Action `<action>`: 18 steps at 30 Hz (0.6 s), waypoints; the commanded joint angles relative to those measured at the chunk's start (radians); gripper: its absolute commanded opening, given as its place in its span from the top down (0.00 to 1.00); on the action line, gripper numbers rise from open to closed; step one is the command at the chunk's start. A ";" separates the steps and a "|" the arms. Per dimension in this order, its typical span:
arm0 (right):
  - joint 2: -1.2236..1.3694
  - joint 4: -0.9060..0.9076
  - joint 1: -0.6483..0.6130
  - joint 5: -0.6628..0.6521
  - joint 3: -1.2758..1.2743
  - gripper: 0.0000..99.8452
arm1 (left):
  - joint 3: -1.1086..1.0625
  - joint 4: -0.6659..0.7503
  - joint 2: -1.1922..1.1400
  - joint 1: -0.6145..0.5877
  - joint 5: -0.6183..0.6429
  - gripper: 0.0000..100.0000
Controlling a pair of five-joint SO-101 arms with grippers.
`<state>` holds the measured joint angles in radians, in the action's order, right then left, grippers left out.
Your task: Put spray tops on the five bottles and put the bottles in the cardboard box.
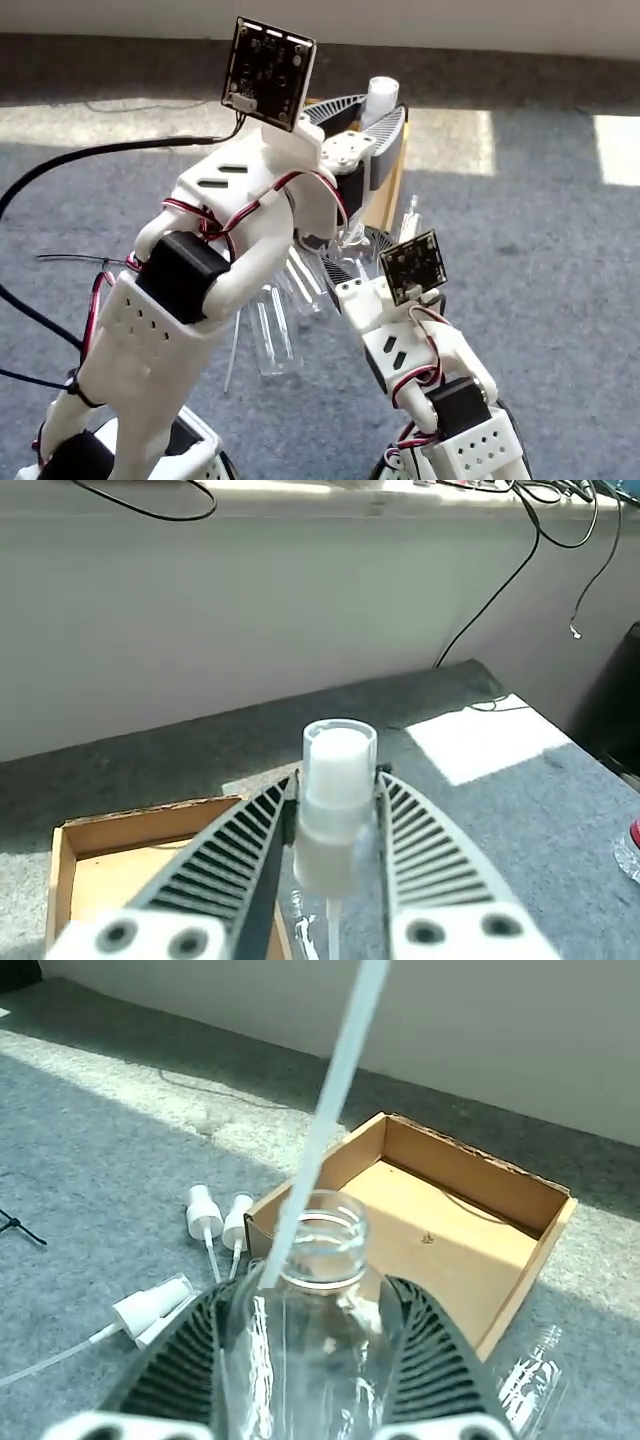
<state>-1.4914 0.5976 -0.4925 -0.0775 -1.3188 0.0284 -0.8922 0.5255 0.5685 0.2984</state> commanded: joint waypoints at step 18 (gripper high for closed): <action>-0.018 -0.024 -0.008 0.008 0.010 1.00 | 0.104 0.025 0.022 0.005 -0.049 1.00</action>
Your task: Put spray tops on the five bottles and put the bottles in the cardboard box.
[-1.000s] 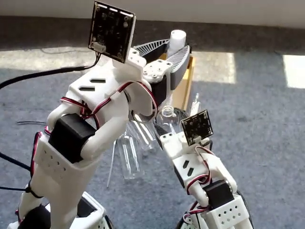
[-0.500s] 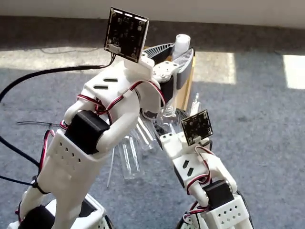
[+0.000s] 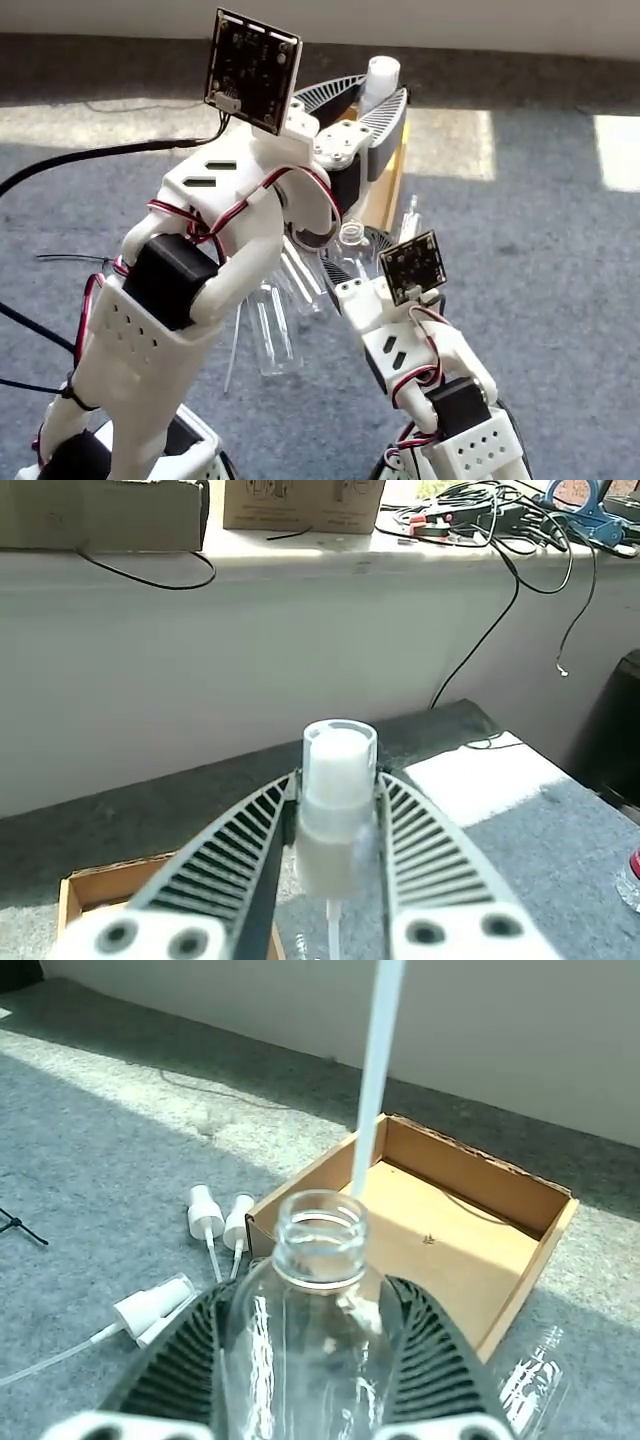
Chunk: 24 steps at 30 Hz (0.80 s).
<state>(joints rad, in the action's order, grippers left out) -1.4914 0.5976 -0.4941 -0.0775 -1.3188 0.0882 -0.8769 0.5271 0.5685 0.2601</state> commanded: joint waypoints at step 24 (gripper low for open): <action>-0.018 -0.028 0.054 0.008 0.019 1.00 | -0.374 0.014 0.220 -0.021 -0.017 1.00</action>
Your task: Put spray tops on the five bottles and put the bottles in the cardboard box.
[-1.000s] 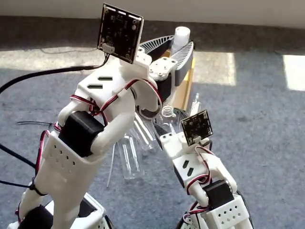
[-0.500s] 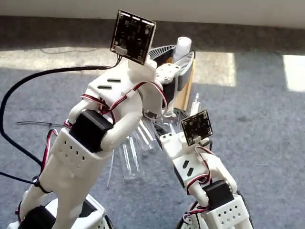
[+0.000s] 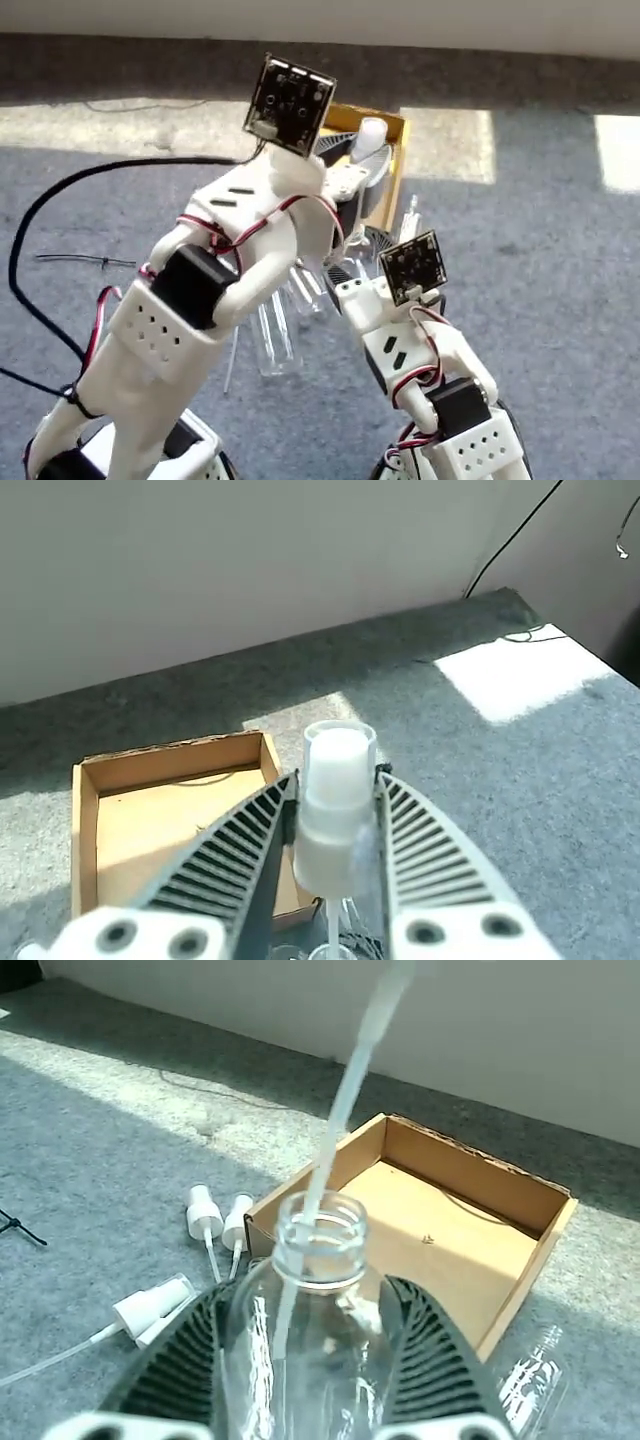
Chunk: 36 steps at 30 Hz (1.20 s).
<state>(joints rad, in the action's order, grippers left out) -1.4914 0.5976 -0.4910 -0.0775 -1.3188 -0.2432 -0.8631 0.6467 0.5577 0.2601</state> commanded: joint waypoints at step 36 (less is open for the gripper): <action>-0.018 -0.027 0.054 0.077 0.013 0.99 | -0.042 0.055 0.022 -0.116 -0.258 0.85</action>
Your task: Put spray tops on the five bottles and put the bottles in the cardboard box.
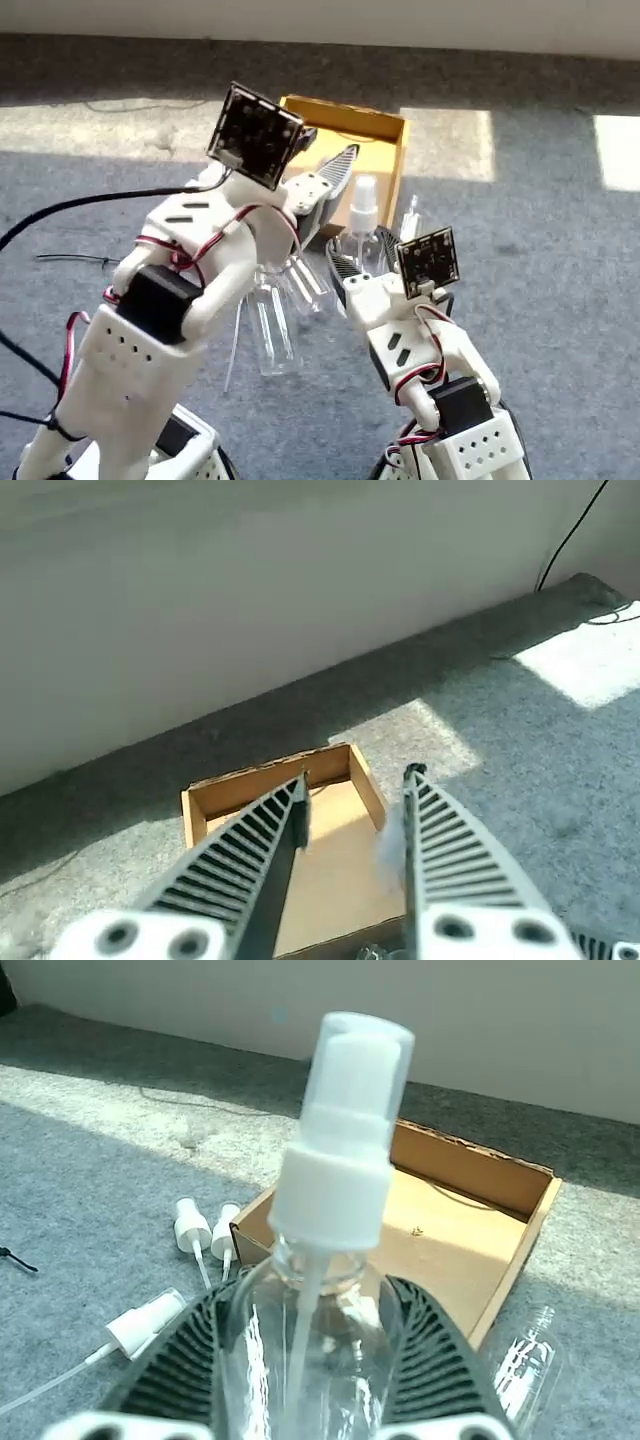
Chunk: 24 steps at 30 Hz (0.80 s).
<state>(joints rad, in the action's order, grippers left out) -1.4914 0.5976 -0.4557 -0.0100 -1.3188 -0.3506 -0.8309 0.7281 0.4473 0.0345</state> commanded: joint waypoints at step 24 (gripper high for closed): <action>-0.013 -0.024 0.027 0.009 0.019 0.99 | 0.082 -0.137 -0.114 0.053 -0.063 0.85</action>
<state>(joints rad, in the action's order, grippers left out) -1.4914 0.5976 -0.4434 -0.0084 -1.3188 -0.3076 -0.9689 0.5869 0.4826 -0.0222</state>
